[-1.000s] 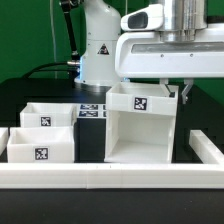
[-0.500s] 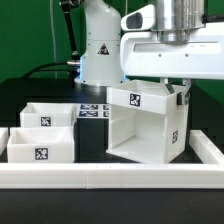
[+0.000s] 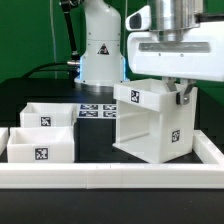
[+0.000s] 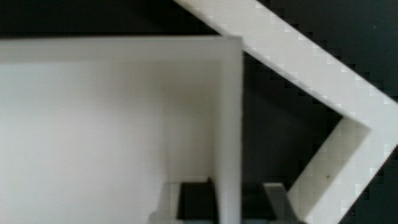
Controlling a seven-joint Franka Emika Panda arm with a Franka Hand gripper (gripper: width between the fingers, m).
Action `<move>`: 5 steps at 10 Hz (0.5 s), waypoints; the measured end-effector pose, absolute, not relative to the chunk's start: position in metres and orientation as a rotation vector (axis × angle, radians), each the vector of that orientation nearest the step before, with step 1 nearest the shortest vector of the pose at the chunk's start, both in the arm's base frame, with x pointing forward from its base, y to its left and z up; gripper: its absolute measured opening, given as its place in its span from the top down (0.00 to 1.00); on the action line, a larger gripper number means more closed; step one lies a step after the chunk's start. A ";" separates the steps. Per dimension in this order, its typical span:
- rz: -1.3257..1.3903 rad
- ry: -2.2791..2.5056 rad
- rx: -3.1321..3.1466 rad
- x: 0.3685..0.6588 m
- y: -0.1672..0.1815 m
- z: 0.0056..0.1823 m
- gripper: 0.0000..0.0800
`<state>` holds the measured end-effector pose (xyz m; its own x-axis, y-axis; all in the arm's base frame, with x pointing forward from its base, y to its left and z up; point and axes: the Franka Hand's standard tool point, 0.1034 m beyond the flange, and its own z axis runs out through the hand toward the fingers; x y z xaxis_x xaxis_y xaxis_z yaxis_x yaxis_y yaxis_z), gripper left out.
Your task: Assemble drawer
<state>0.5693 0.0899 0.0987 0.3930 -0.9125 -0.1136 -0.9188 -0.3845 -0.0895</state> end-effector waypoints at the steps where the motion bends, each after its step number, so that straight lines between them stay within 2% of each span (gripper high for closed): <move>1: 0.089 1.772 -2.413 0.570 0.090 0.098 0.95; 5: 0.124 1.918 -2.245 0.584 0.098 0.097 0.95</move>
Offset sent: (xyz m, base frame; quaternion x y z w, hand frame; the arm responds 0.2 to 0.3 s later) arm 0.0189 0.0039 -0.0029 0.0272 -0.0095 0.1320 0.9908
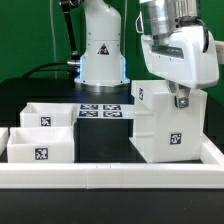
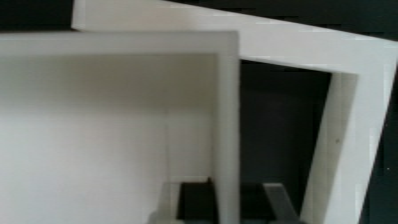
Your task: Assemble drawer
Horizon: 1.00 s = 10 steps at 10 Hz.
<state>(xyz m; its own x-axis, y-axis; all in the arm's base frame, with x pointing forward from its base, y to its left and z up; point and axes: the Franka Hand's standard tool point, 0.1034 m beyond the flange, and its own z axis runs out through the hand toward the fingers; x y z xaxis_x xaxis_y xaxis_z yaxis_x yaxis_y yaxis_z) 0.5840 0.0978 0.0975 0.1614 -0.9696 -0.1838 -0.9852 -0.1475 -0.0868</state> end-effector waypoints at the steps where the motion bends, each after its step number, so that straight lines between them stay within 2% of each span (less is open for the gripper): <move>1: 0.119 1.921 -2.228 0.593 0.097 0.098 0.95; 7: 0.097 1.913 -2.201 0.642 0.096 0.098 0.95; 10: 0.132 1.918 -2.211 0.644 0.096 0.098 0.95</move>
Offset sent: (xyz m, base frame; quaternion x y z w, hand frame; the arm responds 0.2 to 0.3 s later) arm 0.0393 0.0099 -0.0090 -0.0021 0.0020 0.0282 0.9996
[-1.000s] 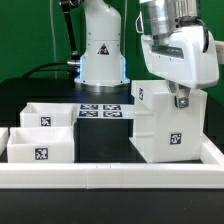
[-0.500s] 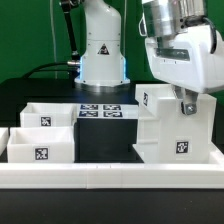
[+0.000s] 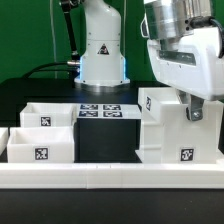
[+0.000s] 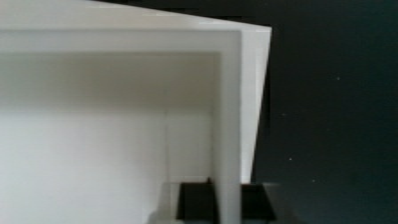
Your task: Assemble drawer
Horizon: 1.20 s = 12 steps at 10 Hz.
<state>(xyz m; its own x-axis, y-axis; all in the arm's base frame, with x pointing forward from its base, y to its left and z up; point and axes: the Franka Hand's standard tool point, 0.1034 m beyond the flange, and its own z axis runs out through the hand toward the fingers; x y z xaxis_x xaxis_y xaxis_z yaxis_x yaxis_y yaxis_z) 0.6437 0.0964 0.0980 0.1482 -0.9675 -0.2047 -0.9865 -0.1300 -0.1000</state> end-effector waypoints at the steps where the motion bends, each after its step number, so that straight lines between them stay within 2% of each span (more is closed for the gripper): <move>1: 0.139 1.918 -2.214 0.643 0.096 0.098 0.95; 2: 0.139 1.916 -2.216 0.643 0.096 0.098 0.95; 3: 0.138 1.910 -2.221 0.643 0.097 0.098 0.83; 4: 0.136 1.907 -2.223 0.644 0.097 0.098 0.66; 5: 0.135 1.904 -2.224 0.644 0.097 0.099 0.66; 6: 0.133 1.891 -2.234 0.644 0.098 0.100 0.39; 7: 0.122 1.774 -2.323 0.639 0.096 0.105 0.39; 8: 0.115 1.706 -2.367 0.632 0.094 0.112 0.25; 9: 0.104 1.635 -2.415 0.624 0.093 0.121 0.20; 12: 0.042 1.359 -2.557 0.604 0.074 0.158 0.19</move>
Offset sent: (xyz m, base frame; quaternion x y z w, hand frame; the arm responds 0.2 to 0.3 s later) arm 0.0000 0.0000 0.0000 0.0000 0.0000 0.0000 1.0000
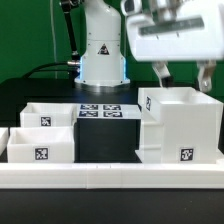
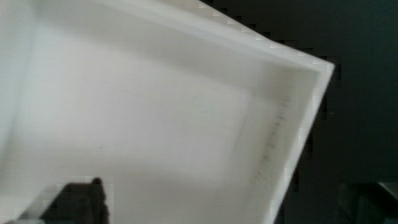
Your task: Assemble drawer
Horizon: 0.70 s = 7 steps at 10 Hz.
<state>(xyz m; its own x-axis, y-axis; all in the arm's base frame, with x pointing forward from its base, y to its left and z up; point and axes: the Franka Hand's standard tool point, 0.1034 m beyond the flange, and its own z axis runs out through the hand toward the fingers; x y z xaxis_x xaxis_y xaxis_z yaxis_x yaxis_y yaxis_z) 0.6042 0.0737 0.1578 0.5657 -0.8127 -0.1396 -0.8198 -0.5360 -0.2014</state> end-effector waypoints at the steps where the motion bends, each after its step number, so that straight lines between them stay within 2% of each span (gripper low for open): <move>1: 0.026 1.266 -2.607 0.602 0.068 0.162 0.19; 3: -0.015 1.079 -2.720 0.593 0.059 0.165 0.19; 4: -0.031 1.025 -2.758 0.587 0.054 0.158 0.19; 6: -0.096 1.075 -2.738 0.580 0.036 0.132 0.19; 7: -0.071 1.068 -2.744 0.577 0.039 0.132 0.19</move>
Offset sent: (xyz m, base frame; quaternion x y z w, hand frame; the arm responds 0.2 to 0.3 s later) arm -0.0330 -0.0313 -0.0099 -0.0892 0.0771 -0.2118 0.9702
